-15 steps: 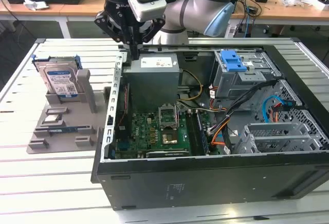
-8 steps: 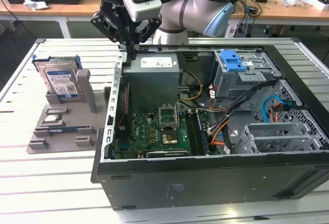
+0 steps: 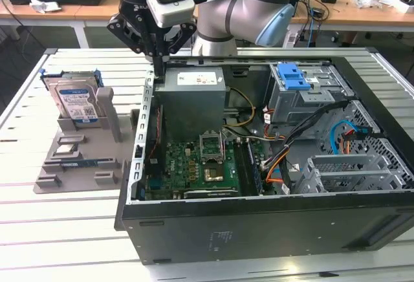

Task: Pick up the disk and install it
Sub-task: 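Reach for the disk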

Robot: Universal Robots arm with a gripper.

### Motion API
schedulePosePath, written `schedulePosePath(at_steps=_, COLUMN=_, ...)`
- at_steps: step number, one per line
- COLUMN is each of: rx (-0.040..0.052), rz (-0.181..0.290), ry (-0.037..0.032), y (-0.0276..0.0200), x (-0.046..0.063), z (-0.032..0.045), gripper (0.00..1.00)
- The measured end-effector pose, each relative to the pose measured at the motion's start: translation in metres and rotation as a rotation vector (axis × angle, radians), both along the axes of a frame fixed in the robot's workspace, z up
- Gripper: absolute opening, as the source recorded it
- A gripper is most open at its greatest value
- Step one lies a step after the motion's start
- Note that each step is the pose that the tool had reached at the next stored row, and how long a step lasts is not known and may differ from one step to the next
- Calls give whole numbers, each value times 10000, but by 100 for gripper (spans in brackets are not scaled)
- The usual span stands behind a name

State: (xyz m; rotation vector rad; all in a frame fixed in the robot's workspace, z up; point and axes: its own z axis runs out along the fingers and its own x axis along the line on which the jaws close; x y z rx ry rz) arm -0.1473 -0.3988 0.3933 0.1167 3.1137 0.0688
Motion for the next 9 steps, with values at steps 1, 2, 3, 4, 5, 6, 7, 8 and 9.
schedulePosePath(at_steps=1, rx=1, rz=1, ry=0, y=0, x=-18, z=0, gripper=11)
schedulePosePath(at_steps=2, rx=1, rz=0, ry=0, y=0, x=-39, z=0, gripper=11)
schedulePosePath(at_steps=3, rx=0, rz=1, ry=0, y=0, x=-60, z=0, gripper=11)
schedulePosePath(at_steps=4, rx=0, rz=1, ry=0, y=0, x=-79, z=0, gripper=11)
schedulePosePath(at_steps=5, rx=0, rz=0, ry=0, y=0, x=-92, z=0, gripper=11)
schedulePosePath(at_steps=6, rx=1, rz=0, ry=0, y=0, x=-105, z=0, gripper=11)
schedulePosePath(at_steps=7, rx=0, rz=0, ry=0, y=0, x=-118, z=0, gripper=11)
schedulePosePath(at_steps=8, rx=0, rz=0, ry=0, y=0, x=-131, z=0, gripper=11)
schedulePosePath(at_steps=9, rx=0, rz=0, ry=-1, y=0, x=-149, z=0, gripper=11)
